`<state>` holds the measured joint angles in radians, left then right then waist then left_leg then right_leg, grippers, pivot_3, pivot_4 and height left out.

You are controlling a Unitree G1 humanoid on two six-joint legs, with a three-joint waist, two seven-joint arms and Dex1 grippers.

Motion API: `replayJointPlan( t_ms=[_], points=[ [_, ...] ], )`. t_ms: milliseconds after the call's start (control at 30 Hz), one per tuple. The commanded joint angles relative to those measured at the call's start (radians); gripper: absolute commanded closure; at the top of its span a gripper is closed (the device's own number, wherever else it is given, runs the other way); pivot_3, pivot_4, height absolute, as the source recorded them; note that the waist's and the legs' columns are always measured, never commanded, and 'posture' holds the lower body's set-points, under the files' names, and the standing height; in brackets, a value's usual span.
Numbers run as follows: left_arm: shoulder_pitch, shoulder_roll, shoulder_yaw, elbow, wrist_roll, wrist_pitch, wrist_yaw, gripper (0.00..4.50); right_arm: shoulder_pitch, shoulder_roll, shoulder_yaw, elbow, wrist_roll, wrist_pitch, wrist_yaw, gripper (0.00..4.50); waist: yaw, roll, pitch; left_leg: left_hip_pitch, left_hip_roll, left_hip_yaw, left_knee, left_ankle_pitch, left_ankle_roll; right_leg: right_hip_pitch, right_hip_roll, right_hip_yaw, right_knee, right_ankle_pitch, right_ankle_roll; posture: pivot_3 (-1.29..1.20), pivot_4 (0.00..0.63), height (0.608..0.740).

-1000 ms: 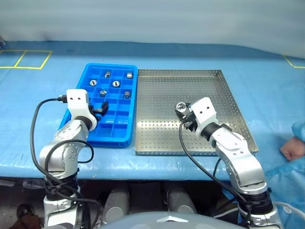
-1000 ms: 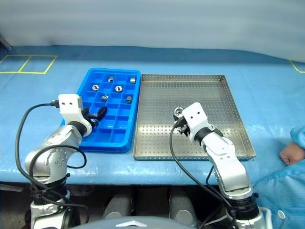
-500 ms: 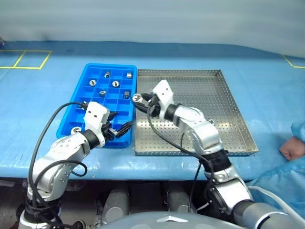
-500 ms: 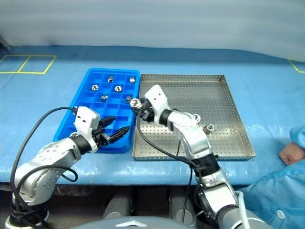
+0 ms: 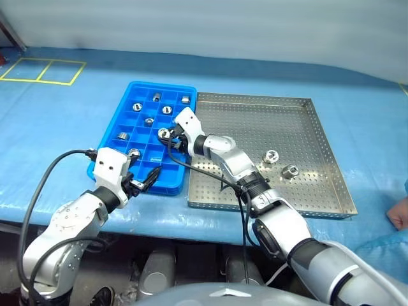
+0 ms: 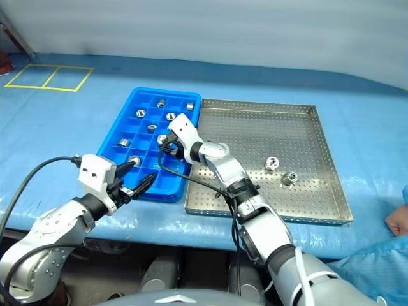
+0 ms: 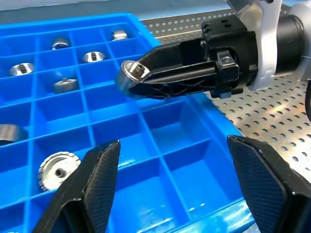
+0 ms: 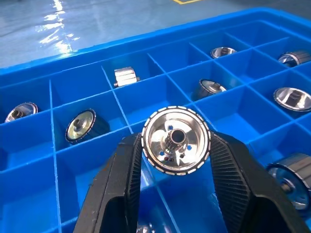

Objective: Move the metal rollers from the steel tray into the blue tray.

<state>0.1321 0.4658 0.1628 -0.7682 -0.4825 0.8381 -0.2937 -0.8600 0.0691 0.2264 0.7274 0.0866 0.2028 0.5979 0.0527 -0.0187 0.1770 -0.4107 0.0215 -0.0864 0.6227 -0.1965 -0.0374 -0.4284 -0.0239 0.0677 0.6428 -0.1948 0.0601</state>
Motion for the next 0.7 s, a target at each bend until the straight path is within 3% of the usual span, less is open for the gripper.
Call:
replayJointPlan(
  t_ms=[33, 133, 333, 467, 700],
  points=[
    [-0.001, -0.015, 0.011, -0.055, -0.010, -0.011, 0.017, 0.68, -0.059, 0.016, -0.047, 0.051, 0.010, -0.058, -0.020, 2.80, 0.006, 0.000, 0.000, 0.000, 0.000, 0.000, 0.000, 0.000, 0.000, 0.000, 0.000, 0.000, 0.000, 0.000, 0.000, 0.35, 0.150, 0.740],
    [-0.004, -0.018, 0.002, -0.055, -0.007, -0.010, 0.023, 0.68, -0.077, 0.016, -0.059, 0.099, -0.006, -0.087, -0.032, 2.80, 0.014, 0.000, 0.000, 0.000, 0.000, 0.000, 0.000, 0.000, 0.000, 0.000, 0.000, 0.000, 0.000, 0.000, 0.000, 0.35, 0.150, 0.740],
    [-0.032, -0.022, -0.023, -0.029, 0.002, -0.011, 0.034, 0.64, -0.060, 0.002, -0.079, 0.046, -0.031, -0.132, -0.108, 0.86, 0.019, 0.000, 0.000, 0.000, 0.000, 0.000, -0.001, 0.000, 0.000, 0.000, 0.000, 0.000, 0.000, 0.000, -0.001, 0.32, 0.150, 0.740],
    [-0.079, -0.040, -0.067, 0.014, 0.008, -0.014, 0.033, 0.64, 0.028, -0.017, -0.112, -0.174, -0.011, -0.068, -0.157, 0.86, 0.019, 0.000, 0.000, 0.000, 0.000, 0.000, -0.001, 0.000, 0.000, 0.000, 0.000, 0.000, -0.001, 0.000, -0.001, 0.29, 0.150, 0.740],
    [-0.186, -0.081, -0.149, 0.087, 0.007, -0.032, 0.011, 0.64, 0.333, -0.148, -0.160, -0.739, -0.036, 0.208, -0.273, 0.86, 0.019, 0.000, 0.000, -0.001, -0.001, 0.000, 0.000, 0.000, 0.000, 0.000, -0.001, 0.000, -0.001, -0.001, 0.000, 0.19, 0.150, 0.740]
  ],
)
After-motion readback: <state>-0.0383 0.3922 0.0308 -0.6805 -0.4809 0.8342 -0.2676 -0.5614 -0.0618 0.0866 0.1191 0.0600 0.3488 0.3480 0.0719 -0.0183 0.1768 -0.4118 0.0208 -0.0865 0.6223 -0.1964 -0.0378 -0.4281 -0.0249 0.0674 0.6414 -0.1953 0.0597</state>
